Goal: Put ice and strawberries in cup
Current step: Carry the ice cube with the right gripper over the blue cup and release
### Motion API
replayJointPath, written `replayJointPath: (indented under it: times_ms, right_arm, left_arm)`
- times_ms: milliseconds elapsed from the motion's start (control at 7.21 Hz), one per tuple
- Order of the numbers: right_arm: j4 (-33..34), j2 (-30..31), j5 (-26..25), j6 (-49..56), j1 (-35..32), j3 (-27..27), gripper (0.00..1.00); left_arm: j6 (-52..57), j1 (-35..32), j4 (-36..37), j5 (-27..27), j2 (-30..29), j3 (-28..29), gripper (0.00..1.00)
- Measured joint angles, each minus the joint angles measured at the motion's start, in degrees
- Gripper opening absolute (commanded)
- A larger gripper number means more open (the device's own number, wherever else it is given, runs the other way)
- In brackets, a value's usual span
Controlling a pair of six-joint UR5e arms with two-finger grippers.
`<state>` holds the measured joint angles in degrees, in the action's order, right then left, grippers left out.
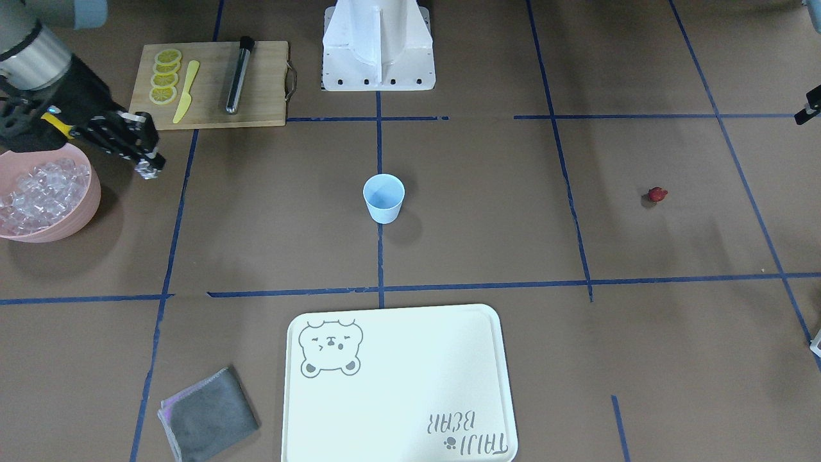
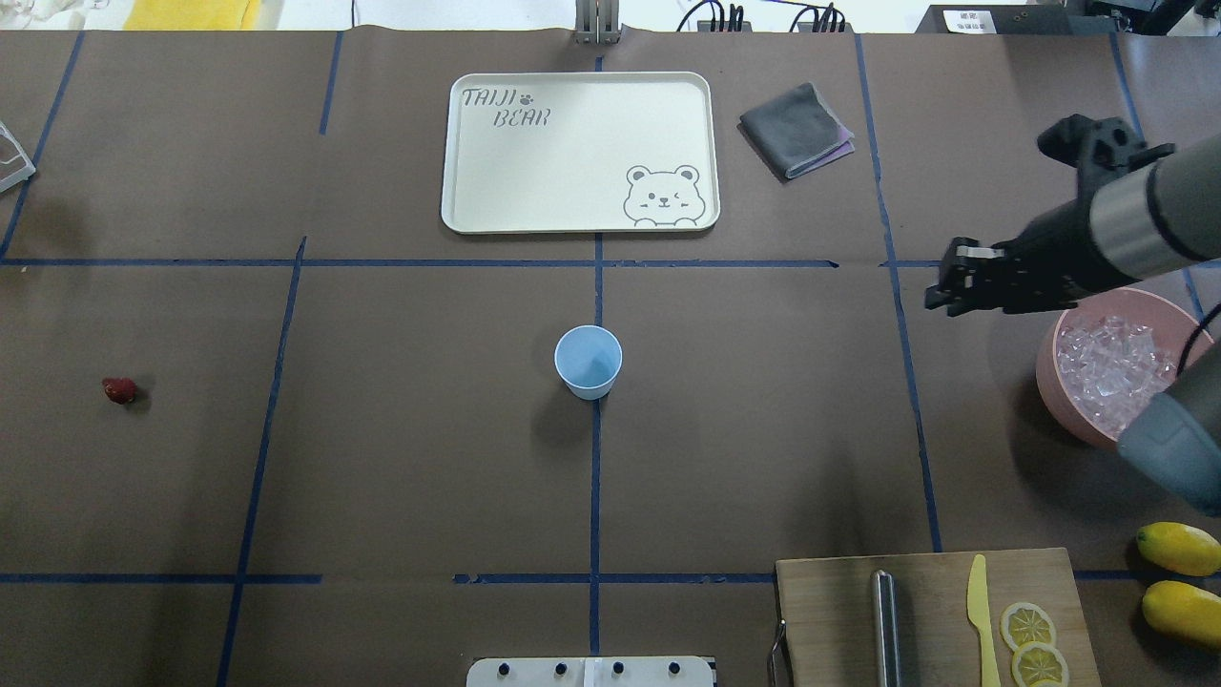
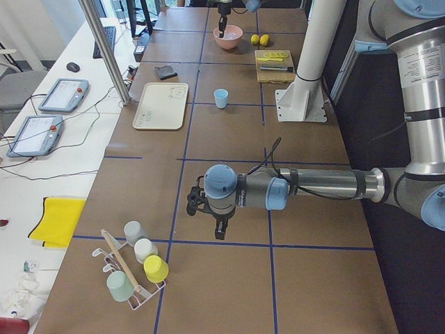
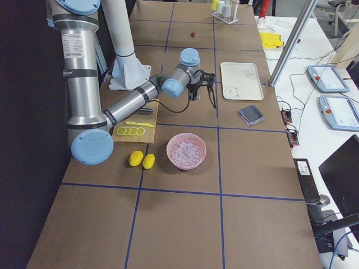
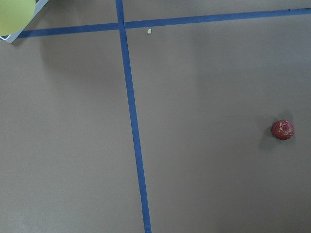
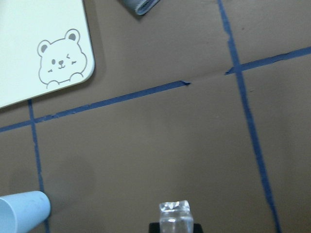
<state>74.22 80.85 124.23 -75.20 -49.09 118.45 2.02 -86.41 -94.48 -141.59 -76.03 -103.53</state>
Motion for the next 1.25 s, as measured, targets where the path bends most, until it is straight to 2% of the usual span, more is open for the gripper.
replayJointPath:
  times_ms: [277, 554, 1109, 1248]
  right_arm:
    - [9.09, -13.09, -7.30, -7.25, 8.94, -2.85, 0.00]
    - [12.18, -22.51, -13.65, -12.83, 16.25, -8.71, 0.00]
    - [12.39, -32.57, -18.02, -16.50, 21.28, -19.04, 0.03]
    - [12.37, -34.05, -18.32, -17.02, 21.42, -20.65, 0.07]
  left_arm:
    - [0.00, -0.01, 0.00, -0.06, 0.00, 0.00, 1.00]
    - [0.00, -0.01, 0.00, -0.06, -0.05, 0.01, 1.00]
    - [0.00, 0.00, -0.01, -0.08, -0.04, 0.00, 1.00]
    - [0.00, -0.01, -0.02, -0.08, -0.01, 0.00, 1.00]
